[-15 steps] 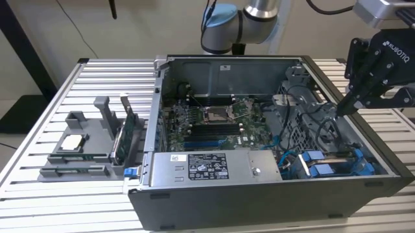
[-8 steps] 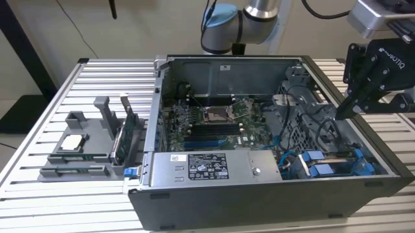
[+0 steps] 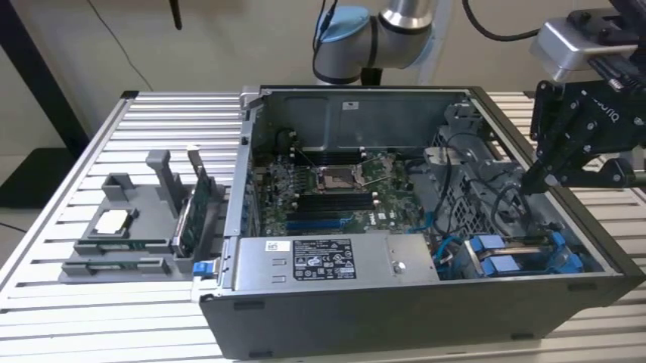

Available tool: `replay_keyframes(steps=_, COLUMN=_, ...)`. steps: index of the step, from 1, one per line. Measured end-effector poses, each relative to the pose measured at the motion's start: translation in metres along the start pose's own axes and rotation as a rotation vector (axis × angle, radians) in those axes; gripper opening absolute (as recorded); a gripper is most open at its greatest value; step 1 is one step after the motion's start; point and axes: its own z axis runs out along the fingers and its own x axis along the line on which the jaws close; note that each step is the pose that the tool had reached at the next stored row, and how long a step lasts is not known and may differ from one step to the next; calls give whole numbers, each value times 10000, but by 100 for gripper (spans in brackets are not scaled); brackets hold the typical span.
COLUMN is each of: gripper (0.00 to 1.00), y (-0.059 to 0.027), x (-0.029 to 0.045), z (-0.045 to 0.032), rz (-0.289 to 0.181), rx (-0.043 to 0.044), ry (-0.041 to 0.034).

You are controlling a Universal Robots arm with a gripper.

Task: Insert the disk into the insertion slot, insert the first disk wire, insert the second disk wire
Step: 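Insert the second disk wire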

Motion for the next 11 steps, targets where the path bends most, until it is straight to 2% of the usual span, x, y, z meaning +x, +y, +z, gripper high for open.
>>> replay_keyframes(steps=11, gripper=16, y=1, x=21, z=141, rz=-22, rx=149, ry=66)
